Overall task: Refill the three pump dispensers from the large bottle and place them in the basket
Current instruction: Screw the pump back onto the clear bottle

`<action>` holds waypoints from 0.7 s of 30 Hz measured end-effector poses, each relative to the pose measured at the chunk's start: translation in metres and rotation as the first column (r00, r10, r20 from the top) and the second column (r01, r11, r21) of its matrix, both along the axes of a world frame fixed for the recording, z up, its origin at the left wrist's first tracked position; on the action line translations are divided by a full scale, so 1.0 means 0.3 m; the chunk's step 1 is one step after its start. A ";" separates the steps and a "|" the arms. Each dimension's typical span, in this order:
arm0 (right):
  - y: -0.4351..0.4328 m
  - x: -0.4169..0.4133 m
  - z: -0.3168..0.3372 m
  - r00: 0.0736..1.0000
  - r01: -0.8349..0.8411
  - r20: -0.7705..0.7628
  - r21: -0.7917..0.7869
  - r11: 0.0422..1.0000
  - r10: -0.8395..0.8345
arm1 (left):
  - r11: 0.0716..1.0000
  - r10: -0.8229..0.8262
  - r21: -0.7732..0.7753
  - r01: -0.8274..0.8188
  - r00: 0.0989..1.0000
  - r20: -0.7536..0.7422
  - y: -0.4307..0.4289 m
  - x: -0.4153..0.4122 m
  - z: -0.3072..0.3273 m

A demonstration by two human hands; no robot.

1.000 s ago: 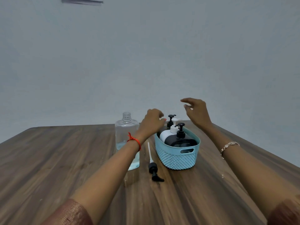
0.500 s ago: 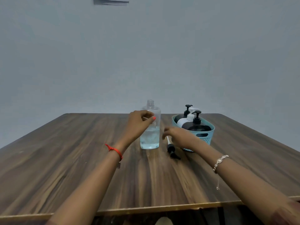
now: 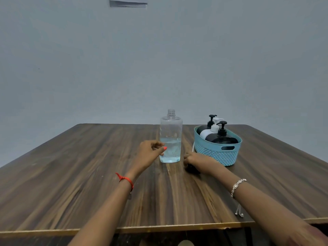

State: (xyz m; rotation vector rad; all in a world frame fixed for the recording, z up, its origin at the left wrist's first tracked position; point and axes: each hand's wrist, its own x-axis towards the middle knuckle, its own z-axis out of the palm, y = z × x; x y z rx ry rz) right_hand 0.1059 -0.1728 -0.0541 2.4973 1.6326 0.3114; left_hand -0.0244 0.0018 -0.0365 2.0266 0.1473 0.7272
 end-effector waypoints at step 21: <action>0.026 -0.064 0.703 0.990 0.051 -0.045 0.998 -0.037 0.133 | 0.979 0.203 -0.061 -0.197 0.973 0.110 -0.002 0.072 0.101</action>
